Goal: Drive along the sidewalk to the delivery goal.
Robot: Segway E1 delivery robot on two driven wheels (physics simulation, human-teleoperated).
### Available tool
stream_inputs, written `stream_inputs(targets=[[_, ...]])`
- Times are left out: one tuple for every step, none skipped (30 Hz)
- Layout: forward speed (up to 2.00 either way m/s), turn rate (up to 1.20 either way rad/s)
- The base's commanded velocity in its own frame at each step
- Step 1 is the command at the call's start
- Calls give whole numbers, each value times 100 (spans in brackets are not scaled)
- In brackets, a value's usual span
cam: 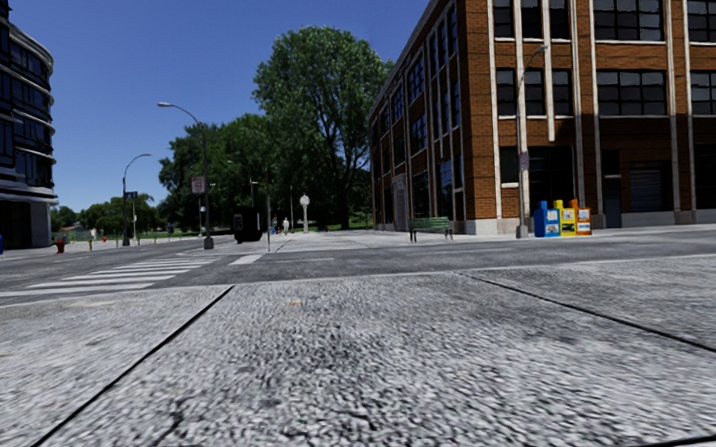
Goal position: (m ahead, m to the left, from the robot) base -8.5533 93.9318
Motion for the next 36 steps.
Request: stream_inputs(targets=[[200, 50], [200, 55], [200, 55], [200, 60], [200, 63], [200, 64], [200, 64], [200, 64], [200, 64], [200, 64], [200, 64], [200, 64], [200, 64], [200, 64], [200, 64], [200, 64], [200, 64], [200, 64], [200, 64], [200, 64], [195, 65], [192, 65], [187, 65], [180, 65], [180, 65], [161, 68], [158, 74], [158, 77], [158, 77], [158, 80], [158, 80], [158, 80], [158, 80], [158, 80], [158, 81], [158, 81]])
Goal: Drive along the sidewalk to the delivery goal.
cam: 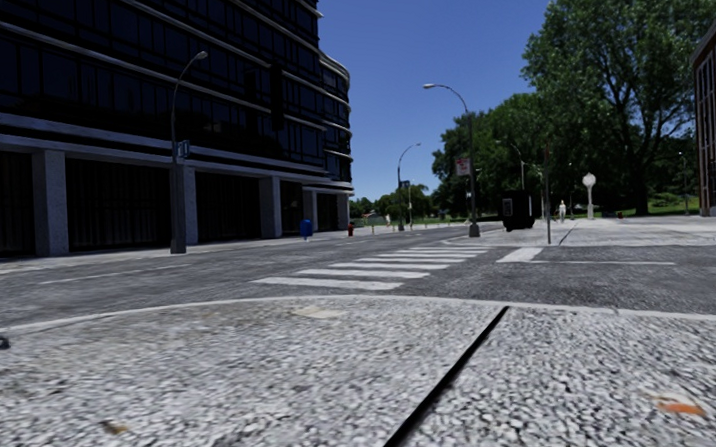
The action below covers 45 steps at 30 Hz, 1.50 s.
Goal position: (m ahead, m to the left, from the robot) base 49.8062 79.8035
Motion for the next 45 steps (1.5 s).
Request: stream_inputs(targets=[[158, 81], [158, 81], [158, 81], [158, 81], [158, 82], [159, 84], [159, 84], [160, 89], [162, 91], [164, 91], [164, 91], [164, 91], [164, 91], [164, 91], [164, 91], [164, 91], [164, 91], [164, 91], [164, 91], [164, 91], [164, 91], [164, 91], [164, 91], [164, 91], [164, 91], [164, 91], [164, 91], [165, 91], [167, 91], [172, 91], [172, 91], [175, 91], [176, 91], [176, 91], [176, 91], [177, 93], [177, 96], [177, 98], [177, 98], [177, 98], [177, 98], [177, 98], [177, 98], [177, 98], [177, 98]])
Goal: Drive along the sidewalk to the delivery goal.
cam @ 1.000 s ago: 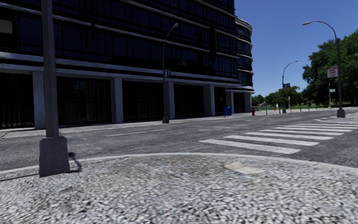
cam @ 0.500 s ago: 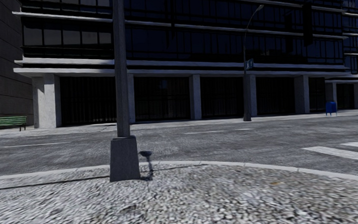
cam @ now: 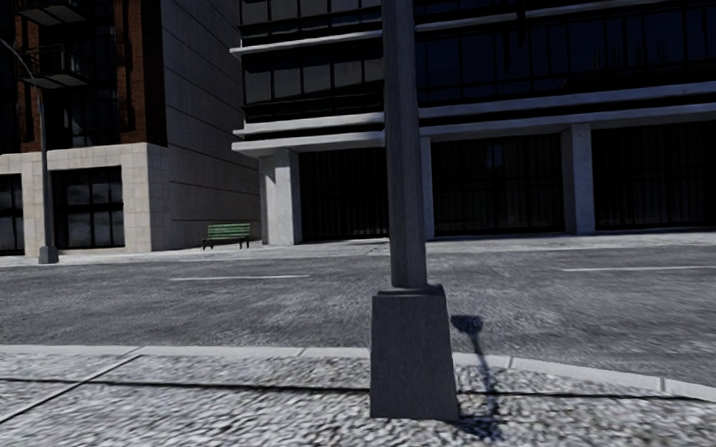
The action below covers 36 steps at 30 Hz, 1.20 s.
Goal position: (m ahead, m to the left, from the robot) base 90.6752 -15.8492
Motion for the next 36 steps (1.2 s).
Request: stream_inputs(targets=[[177, 98], [177, 100], [177, 100], [177, 107], [177, 120], [177, 120], [177, 120], [177, 120], [177, 120], [177, 120], [177, 120], [177, 120], [178, 120], [178, 120], [180, 120], [182, 120], [186, 120], [188, 120], [188, 120], [190, 120], [190, 120], [190, 120], [190, 120], [190, 120], [190, 120], [191, 120], [194, 118], [194, 118], [200, 115], [200, 105], [200, 99], [200, 99], [200, 98], [200, 85], [200, 0], [200, 0]])
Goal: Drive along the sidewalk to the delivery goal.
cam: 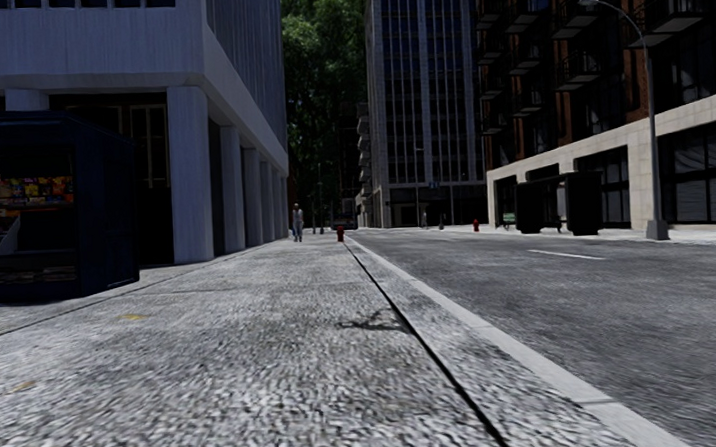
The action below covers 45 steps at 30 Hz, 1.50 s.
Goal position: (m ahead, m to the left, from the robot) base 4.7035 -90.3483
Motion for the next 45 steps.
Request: stream_inputs(targets=[[200, 0], [200, 0], [200, 0], [200, 0], [200, 0], [200, 0], [200, 0], [200, 0], [200, 0], [200, 0], [200, 0], [200, 0], [200, 0], [200, -4], [200, -21], [200, -21], [200, -28], [200, -30], [200, -30], [200, -30], [200, -30], [200, -30], [200, -30], [200, -30], [200, -30], [200, -30], [200, -30], [200, -30], [200, -30], [200, 0], [200, 0], [200, 0], [200, 0], [200, 0], [200, 0], [200, 0], [200, 0], [200, 0], [200, 0], [200, 0], [200, 0], [200, 0], [200, 0], [200, 0], [200, 0]])
